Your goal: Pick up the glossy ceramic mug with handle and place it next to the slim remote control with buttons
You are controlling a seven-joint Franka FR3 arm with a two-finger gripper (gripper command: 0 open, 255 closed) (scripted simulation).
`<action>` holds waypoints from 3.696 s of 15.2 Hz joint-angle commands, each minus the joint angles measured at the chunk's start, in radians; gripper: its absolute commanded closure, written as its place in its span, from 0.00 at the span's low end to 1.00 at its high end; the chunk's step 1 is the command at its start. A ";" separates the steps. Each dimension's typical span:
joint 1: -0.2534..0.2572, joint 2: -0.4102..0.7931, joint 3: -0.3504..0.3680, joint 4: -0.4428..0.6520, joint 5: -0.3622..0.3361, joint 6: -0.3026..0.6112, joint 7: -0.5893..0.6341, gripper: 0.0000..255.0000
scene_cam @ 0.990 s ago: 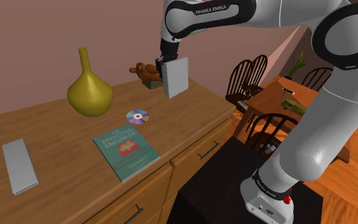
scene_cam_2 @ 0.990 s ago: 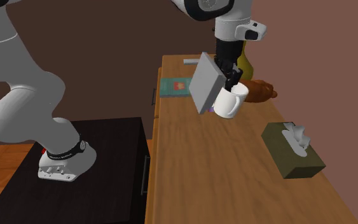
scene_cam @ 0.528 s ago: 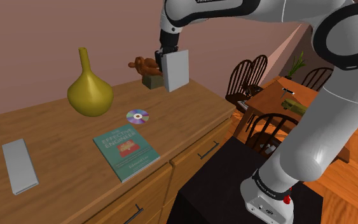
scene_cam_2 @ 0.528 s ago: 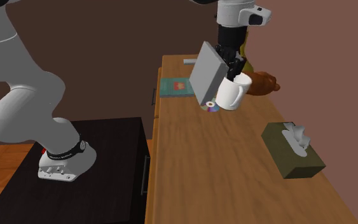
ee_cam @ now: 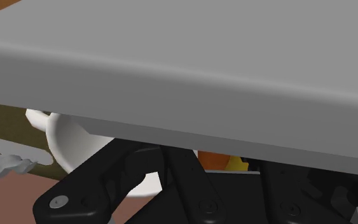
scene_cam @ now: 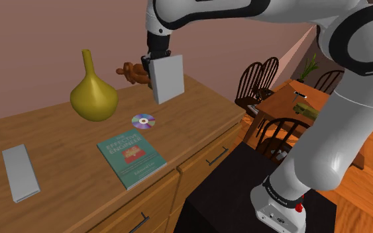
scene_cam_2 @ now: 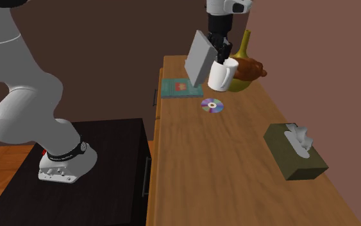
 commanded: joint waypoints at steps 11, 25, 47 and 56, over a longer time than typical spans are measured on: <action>0.179 0.156 0.101 0.206 -0.076 -0.079 0.281 1.00; 0.524 0.623 0.124 0.937 -0.225 -0.378 0.515 1.00; 0.479 0.590 0.129 0.587 -0.228 -0.074 0.581 1.00; 0.470 0.609 0.124 0.497 -0.240 0.032 0.600 1.00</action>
